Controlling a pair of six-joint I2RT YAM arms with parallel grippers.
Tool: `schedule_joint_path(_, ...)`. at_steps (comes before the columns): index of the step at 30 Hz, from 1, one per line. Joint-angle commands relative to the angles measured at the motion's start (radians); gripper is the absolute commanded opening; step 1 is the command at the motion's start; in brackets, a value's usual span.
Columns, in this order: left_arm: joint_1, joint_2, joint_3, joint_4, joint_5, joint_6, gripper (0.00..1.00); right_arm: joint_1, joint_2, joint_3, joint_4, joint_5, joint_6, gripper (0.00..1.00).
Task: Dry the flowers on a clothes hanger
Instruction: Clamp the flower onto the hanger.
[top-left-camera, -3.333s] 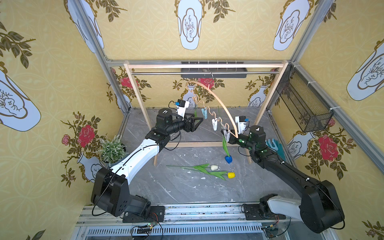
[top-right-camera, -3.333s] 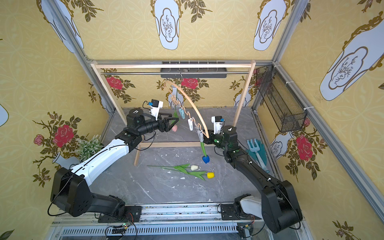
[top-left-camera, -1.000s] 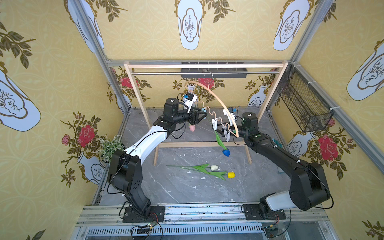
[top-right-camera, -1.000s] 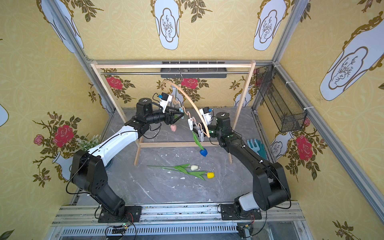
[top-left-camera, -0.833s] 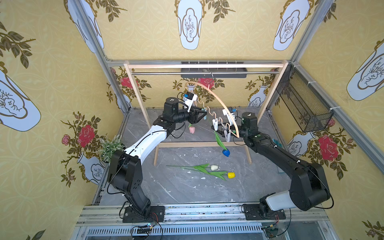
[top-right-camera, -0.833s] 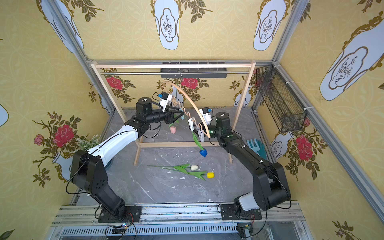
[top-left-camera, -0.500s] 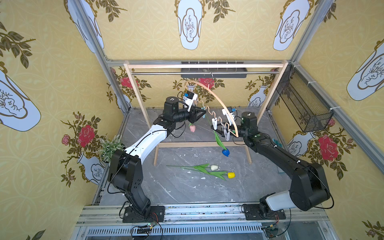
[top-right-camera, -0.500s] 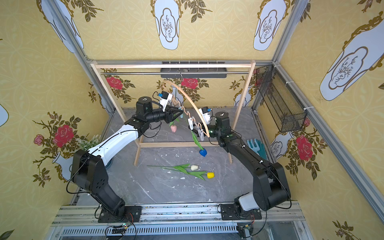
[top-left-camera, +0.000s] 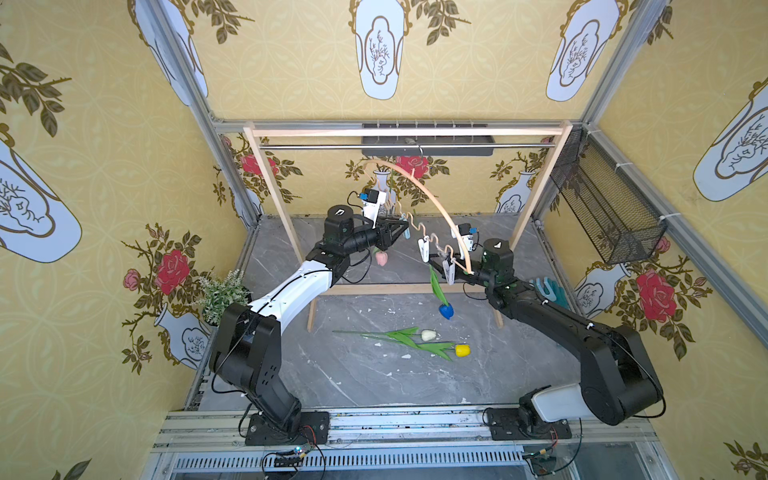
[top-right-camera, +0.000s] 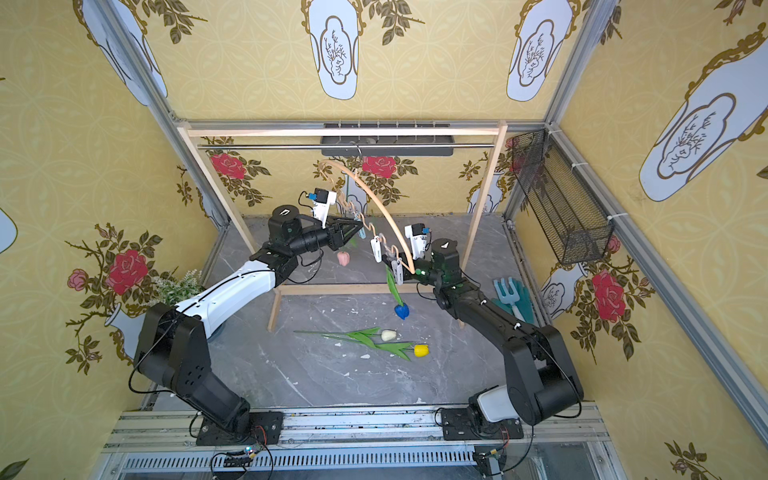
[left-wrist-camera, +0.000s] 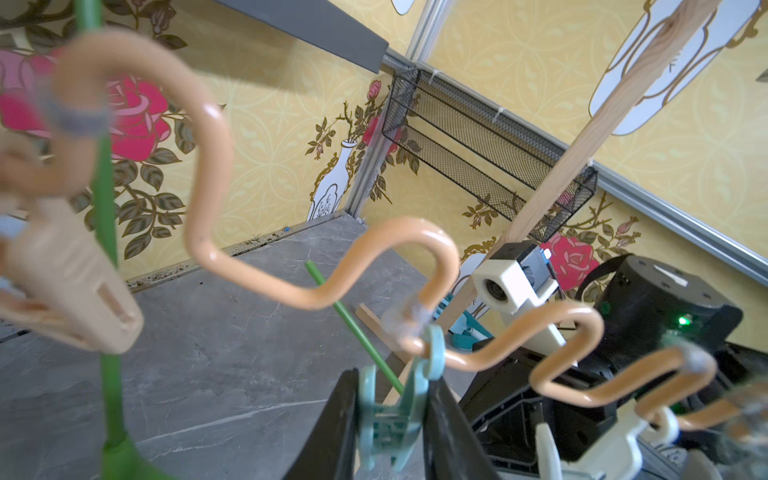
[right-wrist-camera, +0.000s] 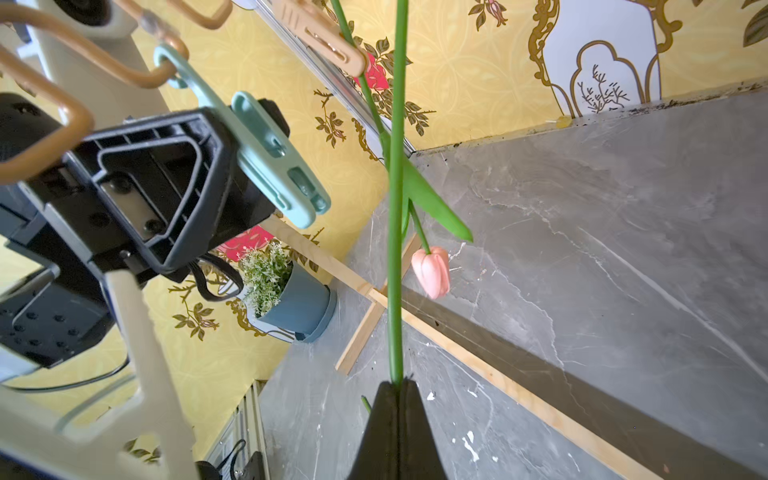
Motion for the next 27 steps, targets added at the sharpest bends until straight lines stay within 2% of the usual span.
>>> schedule_joint_path(1, -0.016, -0.001, -0.031, 0.04, -0.075, -0.101, 0.25, 0.015, 0.037, 0.008, 0.2, 0.008, 0.077, 0.0)
schedule_joint_path(11, -0.025, -0.001, -0.075, 0.103, -0.099, -0.169, 0.21, 0.084, 0.117, 0.06, 0.254, 0.055, 0.08, 0.0)
schedule_joint_path(19, -0.024, -0.014, -0.096, 0.13, -0.129, -0.187, 0.21, 0.102, 0.09, 0.009, 0.297, 0.208, 0.097, 0.0)
schedule_joint_path(27, -0.03, -0.005, -0.095, 0.137, -0.154, -0.202, 0.2, 0.112, 0.089, 0.006, 0.342, 0.172, 0.101, 0.0)
